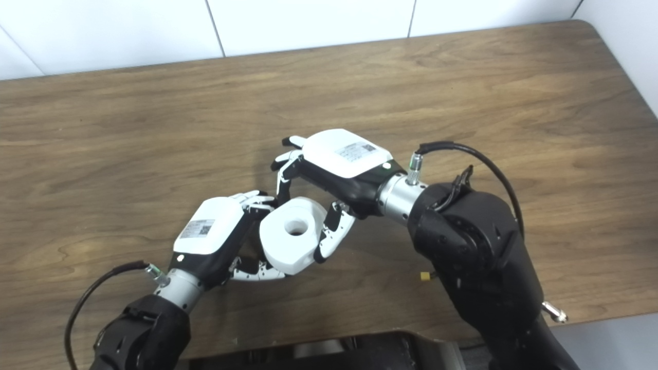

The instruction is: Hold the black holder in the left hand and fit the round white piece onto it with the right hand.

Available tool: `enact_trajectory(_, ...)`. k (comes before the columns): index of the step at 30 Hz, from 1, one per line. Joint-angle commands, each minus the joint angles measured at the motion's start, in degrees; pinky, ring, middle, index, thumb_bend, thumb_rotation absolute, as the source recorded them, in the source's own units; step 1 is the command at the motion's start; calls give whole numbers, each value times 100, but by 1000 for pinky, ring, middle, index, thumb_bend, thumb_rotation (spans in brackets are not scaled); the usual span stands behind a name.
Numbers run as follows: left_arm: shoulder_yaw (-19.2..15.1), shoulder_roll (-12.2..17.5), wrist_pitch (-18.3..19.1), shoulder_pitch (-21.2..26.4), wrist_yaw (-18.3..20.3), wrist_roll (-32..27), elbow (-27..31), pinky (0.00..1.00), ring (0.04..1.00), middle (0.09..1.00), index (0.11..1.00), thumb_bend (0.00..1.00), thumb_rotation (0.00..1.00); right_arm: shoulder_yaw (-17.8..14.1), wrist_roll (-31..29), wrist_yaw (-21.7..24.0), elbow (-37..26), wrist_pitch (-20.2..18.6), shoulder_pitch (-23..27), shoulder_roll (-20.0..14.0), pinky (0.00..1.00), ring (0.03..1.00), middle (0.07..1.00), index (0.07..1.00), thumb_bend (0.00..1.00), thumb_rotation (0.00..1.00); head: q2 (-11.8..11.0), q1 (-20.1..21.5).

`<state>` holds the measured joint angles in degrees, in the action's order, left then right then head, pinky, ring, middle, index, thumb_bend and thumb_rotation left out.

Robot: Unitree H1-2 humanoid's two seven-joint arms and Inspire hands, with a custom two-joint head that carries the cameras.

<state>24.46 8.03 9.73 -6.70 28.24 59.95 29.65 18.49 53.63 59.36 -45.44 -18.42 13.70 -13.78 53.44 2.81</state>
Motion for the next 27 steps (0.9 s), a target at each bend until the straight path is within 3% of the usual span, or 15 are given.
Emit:
enact_trajectory(1, 36, -19, 14, -24, 163, -11, 99, 871, 892, 817, 490, 509, 55, 8, -16, -173, -138, 168, 69, 70, 904, 973, 858, 484, 524, 138, 8, 22)
enact_trajectory(27, 39, -57, -15, -70, 219, 24, 168, 866, 890, 816, 490, 510, 55, -56, 152, -325, 44, 296, 31, 234, 907, 978, 859, 484, 523, 140, -41, 33)
